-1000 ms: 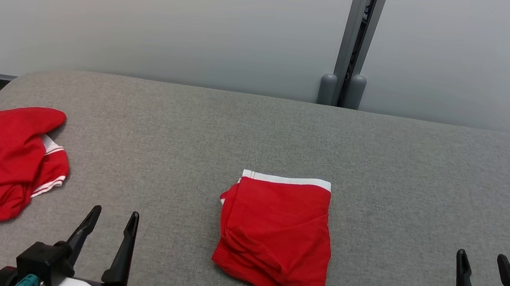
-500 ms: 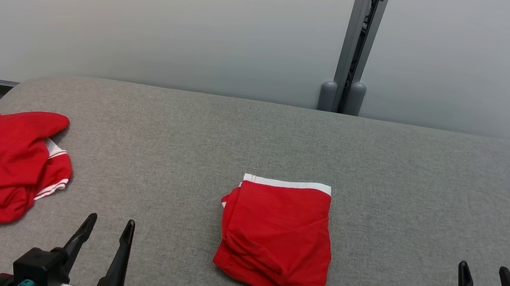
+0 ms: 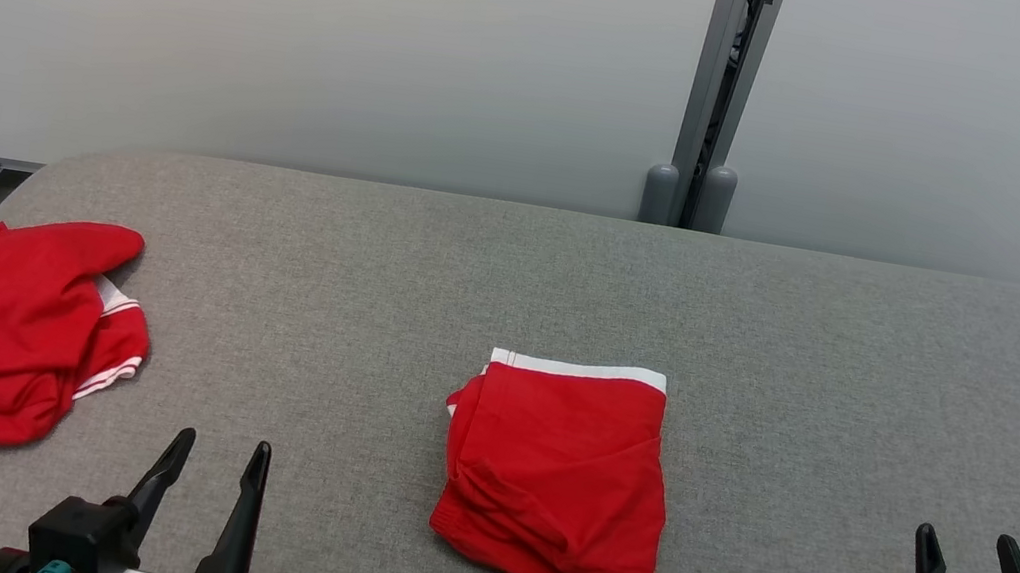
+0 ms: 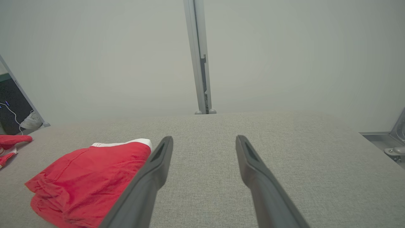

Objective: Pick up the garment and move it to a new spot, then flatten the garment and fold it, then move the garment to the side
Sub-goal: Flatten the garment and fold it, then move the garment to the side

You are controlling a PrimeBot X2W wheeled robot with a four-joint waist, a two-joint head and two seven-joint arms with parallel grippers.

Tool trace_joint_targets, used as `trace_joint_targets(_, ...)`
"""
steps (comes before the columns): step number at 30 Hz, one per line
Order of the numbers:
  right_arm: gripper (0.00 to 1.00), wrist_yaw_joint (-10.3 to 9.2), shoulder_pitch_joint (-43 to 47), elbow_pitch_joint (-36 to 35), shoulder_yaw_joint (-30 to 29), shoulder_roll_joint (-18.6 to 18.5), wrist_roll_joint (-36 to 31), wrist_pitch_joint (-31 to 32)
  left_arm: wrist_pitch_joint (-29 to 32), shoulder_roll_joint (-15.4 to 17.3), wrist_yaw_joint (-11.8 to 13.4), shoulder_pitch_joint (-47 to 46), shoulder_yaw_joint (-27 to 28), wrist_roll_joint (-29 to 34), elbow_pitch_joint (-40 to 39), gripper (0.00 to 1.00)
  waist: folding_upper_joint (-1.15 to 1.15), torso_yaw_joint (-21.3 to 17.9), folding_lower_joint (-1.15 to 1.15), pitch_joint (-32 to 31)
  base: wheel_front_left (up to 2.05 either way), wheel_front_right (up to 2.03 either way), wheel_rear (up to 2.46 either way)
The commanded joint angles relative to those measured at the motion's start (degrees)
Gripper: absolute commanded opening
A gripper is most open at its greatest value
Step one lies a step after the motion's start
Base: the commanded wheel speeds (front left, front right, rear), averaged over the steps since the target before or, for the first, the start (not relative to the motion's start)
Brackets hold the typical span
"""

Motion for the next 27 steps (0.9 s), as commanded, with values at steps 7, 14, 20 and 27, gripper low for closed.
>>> trace_joint_targets(7, 1.00, -0.01, 0.0, 0.2, -0.2, -0.1, 0.3, 0.1, -0.7, 0.7, 0.0, -1.5, 0.0, -0.2, 0.0, 1.00, 0.00, 0.1, 0.00, 0.2, 0.00, 0.00, 0.00)
trace_joint_targets(14, 1.00, -0.01, -0.7, 0.1, -0.4, -0.1, -0.1, 0.2, -0.9, 0.7, -0.1, -3.4, -0.5, 0.2, -1.2, 1.00, 0.00, 2.1, 0.00, 1.3, 0.00, 0.00, 0.00)
trace_joint_targets(20, 1.00, -0.01, -1.9, 0.5, 0.3, -0.2, -0.5, 0.6, -1.3, 0.3, 0.0, -6.0, -0.8, 0.4, -2.7, 1.00, 0.00, 6.7, 0.00, 3.8, 0.00, 0.00, 0.00)
trace_joint_targets(27, 1.00, -0.01, -4.6, 3.1, 1.7, -1.0, -0.5, 1.8, -2.8, -1.4, -0.6, -10.1, -1.7, 0.0, -3.1, 1.00, 0.00, 13.5, 0.00, 9.4, 0.00, 0.00, 0.00)
